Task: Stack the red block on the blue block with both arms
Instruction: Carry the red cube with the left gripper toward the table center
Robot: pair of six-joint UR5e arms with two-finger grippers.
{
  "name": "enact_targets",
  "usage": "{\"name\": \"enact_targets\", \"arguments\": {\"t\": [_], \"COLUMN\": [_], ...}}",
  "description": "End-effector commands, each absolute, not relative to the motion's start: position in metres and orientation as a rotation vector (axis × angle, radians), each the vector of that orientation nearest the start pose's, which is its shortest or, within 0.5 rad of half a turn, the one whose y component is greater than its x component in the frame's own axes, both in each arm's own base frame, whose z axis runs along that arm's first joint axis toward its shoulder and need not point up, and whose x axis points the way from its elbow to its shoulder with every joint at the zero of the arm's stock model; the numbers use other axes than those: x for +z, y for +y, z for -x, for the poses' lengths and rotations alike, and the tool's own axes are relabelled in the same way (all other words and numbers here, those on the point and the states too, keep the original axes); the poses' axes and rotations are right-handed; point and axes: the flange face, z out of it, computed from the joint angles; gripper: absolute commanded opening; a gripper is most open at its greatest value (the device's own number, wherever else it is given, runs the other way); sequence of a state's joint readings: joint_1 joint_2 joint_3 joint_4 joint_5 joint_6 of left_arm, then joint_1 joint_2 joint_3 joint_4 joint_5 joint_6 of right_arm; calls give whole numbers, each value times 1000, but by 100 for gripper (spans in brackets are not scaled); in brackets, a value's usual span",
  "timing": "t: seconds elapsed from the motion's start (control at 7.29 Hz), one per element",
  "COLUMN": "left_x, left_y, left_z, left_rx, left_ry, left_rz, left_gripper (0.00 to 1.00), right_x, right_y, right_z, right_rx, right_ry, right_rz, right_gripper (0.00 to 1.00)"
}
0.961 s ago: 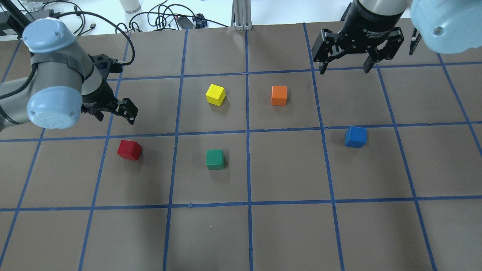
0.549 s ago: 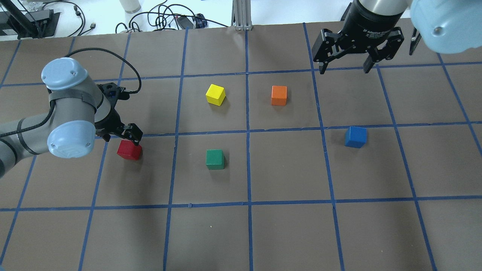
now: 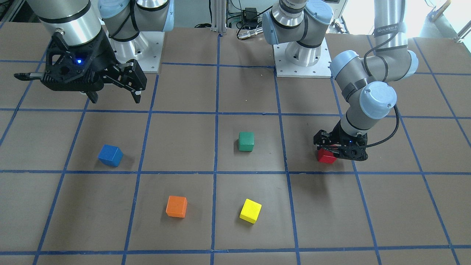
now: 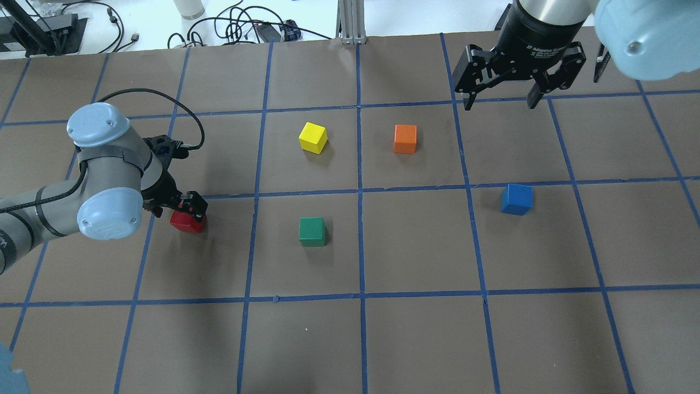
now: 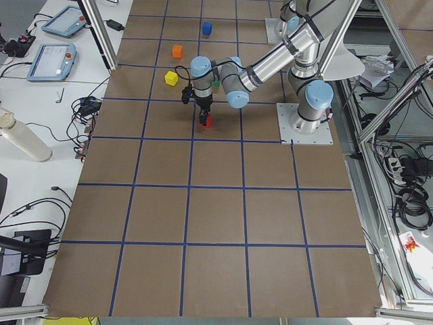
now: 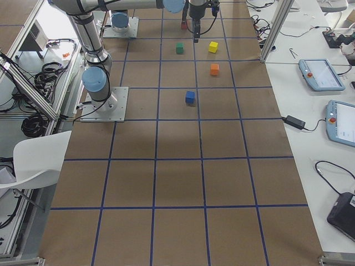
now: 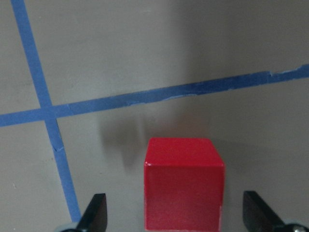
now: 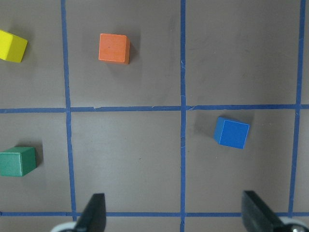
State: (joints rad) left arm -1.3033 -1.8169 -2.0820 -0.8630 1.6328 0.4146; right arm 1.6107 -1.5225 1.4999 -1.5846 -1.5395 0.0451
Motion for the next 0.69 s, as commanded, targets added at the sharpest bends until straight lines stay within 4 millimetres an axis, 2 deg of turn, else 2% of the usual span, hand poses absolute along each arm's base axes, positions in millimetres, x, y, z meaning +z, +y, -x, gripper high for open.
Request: {"name": "enact_targets", "arguments": {"t": [0.0,0.14,0.27,0.41,0.55], "left_x": [197,197,207,228,255], "left_y": [-504,-504,-507,-517,-530], "left_z": [-5,-2,3,12,32], "left_rx": [68,71,45,-20,-46], "left_ry": [3082,3088,3080,3062,3052], "left_rz": [-233,-229,-246,-274,-336], "left_gripper": [51,27,11,9,9], "right_x": [497,498,498,498,499], "right_y": [-506,-506,-506,-506,-507], "right_z": [-157,-157,-157,-157,-157], "right_rx": [-48,-50,-50,-53,-57], "right_ry": [3109,3109,3109,3109,3107], "right_rz": [-6,-6,-6,-6,-6], "right_gripper": [100,100,100,100,100]}}
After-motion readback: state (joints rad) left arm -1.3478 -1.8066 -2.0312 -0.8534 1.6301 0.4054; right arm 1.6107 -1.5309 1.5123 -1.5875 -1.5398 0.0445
